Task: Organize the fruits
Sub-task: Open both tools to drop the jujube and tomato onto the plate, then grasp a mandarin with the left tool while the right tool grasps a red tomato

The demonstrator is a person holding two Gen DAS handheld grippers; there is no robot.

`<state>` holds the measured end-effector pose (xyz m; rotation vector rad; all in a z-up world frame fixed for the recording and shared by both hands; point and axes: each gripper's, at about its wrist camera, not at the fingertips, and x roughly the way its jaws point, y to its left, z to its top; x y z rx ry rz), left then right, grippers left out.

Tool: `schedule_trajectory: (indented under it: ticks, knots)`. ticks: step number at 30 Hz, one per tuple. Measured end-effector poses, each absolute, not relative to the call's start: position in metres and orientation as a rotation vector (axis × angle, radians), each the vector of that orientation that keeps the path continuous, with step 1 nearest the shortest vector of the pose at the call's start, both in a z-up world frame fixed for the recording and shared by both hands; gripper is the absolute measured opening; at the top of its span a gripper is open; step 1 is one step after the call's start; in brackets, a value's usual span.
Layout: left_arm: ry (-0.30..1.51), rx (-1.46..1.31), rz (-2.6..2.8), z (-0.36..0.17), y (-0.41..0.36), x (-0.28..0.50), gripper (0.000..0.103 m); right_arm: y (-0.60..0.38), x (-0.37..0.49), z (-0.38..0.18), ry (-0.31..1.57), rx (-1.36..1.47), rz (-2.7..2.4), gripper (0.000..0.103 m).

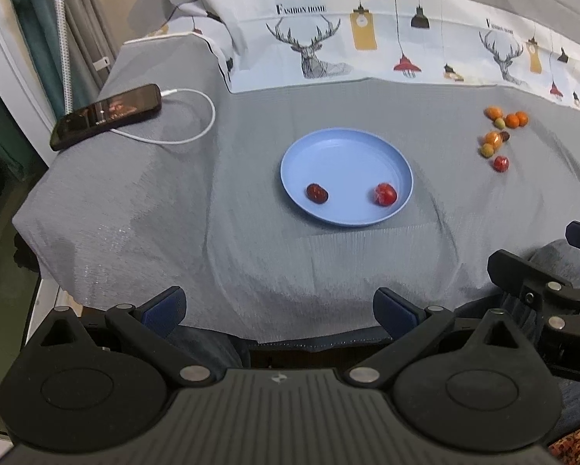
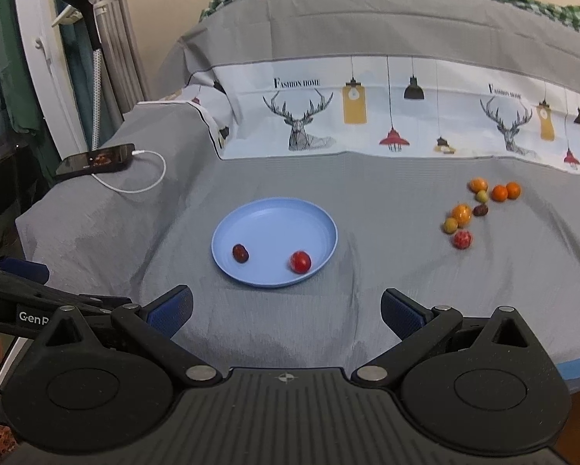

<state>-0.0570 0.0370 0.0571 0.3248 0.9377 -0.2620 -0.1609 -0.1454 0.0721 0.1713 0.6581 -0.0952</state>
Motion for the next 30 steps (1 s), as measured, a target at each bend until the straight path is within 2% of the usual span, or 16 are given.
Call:
schedule_trajectory:
  ticks: [8, 16, 22, 25, 26, 27, 30]
  knots:
    - [0.997, 0.337, -0.24, 0.044, 0.024, -0.029, 0.103, -0.196, -0.133, 0.041, 0.711, 0.299, -0.194, 0.102]
    - [1.089, 0.374, -0.262, 0.025, -0.031, 0.02, 0.103, -0.329, -0.051, -0.053, 0.733, 0.312, -0.572, 0.102]
    - [1.095, 0.391, -0.282, 0.018, -0.086, 0.056, 0.103, -0.386, 0.007, -0.102, 0.707, 0.252, -0.616, 0.102]
    - [1.081, 0.409, -0.32, 0.013, -0.124, 0.077, 0.103, -0.393, 0.019, -0.114, 0.713, 0.201, -0.615, 0.076]
    - [1.07, 0.411, -0.338, 0.011, -0.139, 0.084, 0.103, -0.396, 0.019, -0.113, 0.693, 0.199, -0.621, 0.052]
    - [1.058, 0.411, -0.358, 0.01, -0.154, 0.09, 0.103, -0.396, 0.019, -0.111, 0.687, 0.186, -0.624, 0.035]
    - [1.025, 0.395, -0.442, 0.004, -0.206, 0.112, 0.103, -0.414, 0.017, -0.11, 0.687, 0.159, -0.71, 0.036]
